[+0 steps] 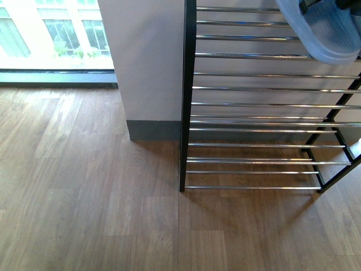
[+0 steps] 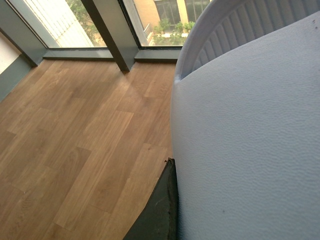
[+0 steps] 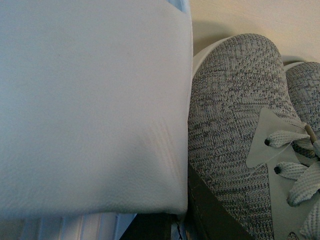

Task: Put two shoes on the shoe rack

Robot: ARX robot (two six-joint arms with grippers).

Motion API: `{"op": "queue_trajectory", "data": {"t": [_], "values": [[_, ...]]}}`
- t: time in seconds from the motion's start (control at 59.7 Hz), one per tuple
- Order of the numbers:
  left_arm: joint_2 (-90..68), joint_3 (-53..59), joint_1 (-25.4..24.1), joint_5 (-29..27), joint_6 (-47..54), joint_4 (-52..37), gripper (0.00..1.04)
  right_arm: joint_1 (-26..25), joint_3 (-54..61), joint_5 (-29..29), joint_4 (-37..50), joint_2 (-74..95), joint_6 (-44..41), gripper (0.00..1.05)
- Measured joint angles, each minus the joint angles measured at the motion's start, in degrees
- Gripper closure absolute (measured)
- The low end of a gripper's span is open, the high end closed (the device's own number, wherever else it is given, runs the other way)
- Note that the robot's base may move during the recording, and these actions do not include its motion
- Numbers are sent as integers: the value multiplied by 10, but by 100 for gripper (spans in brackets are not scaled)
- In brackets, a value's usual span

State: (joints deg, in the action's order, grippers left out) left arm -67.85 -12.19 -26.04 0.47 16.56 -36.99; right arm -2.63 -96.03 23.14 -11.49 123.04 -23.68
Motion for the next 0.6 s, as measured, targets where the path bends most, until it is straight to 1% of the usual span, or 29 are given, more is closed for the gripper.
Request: {"op": "queue_trajectory", "data": {"t": [0.218,0.419,0.519,0.586,0.603], "values": [[0,0,0,0,0,0,103,-2,0,17,2,0,3,103],[0,0,0,0,0,0,103,-2,0,20,9,0,6,103],[0,0,0,0,0,0,103,-2,0,24,14,0,8,89],[0,0,0,0,0,0,103,-2,0,24,25,0,12,75],[0,0,0,0,0,0,103,-2,0,24,26,0,12,73]]}}
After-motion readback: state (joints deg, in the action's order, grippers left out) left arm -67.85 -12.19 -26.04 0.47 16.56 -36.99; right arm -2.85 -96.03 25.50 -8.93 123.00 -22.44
